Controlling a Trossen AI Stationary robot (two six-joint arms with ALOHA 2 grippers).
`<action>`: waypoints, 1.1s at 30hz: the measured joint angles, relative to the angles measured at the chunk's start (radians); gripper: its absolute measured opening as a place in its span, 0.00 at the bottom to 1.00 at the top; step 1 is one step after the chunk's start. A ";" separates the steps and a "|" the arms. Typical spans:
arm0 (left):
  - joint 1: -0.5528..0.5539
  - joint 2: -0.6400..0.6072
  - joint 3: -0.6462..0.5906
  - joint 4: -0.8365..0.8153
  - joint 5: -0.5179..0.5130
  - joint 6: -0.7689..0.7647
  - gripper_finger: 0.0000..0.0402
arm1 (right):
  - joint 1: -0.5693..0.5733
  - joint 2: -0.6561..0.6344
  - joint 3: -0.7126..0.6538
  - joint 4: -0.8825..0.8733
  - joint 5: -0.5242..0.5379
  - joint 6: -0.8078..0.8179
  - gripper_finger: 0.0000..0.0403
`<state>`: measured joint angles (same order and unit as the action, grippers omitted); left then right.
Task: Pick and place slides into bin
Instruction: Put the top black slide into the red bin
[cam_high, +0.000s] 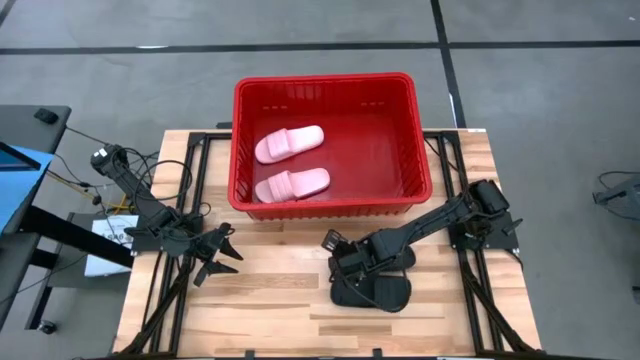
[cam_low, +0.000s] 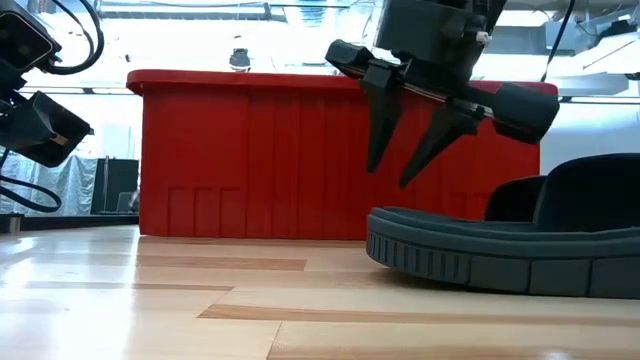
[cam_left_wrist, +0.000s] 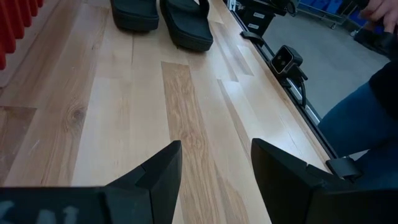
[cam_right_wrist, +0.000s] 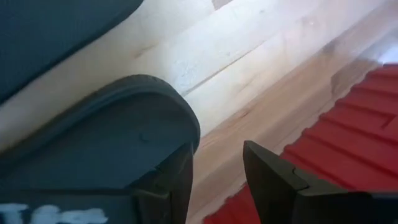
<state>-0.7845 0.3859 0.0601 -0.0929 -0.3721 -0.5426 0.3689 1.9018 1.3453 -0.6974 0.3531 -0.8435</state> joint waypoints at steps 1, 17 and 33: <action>0.000 0.000 0.000 0.000 0.000 0.000 0.46 | -0.001 0.000 0.000 0.002 -0.001 -0.022 0.33; 0.000 0.000 0.000 0.000 0.000 0.000 0.46 | -0.040 0.002 0.000 0.034 -0.151 -0.160 0.33; 0.000 0.000 0.000 0.000 0.000 0.000 0.46 | -0.060 0.003 0.088 -0.013 0.114 0.355 0.33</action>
<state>-0.7845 0.3859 0.0601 -0.0929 -0.3725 -0.5426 0.3089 1.9049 1.4334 -0.7106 0.4668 -0.4884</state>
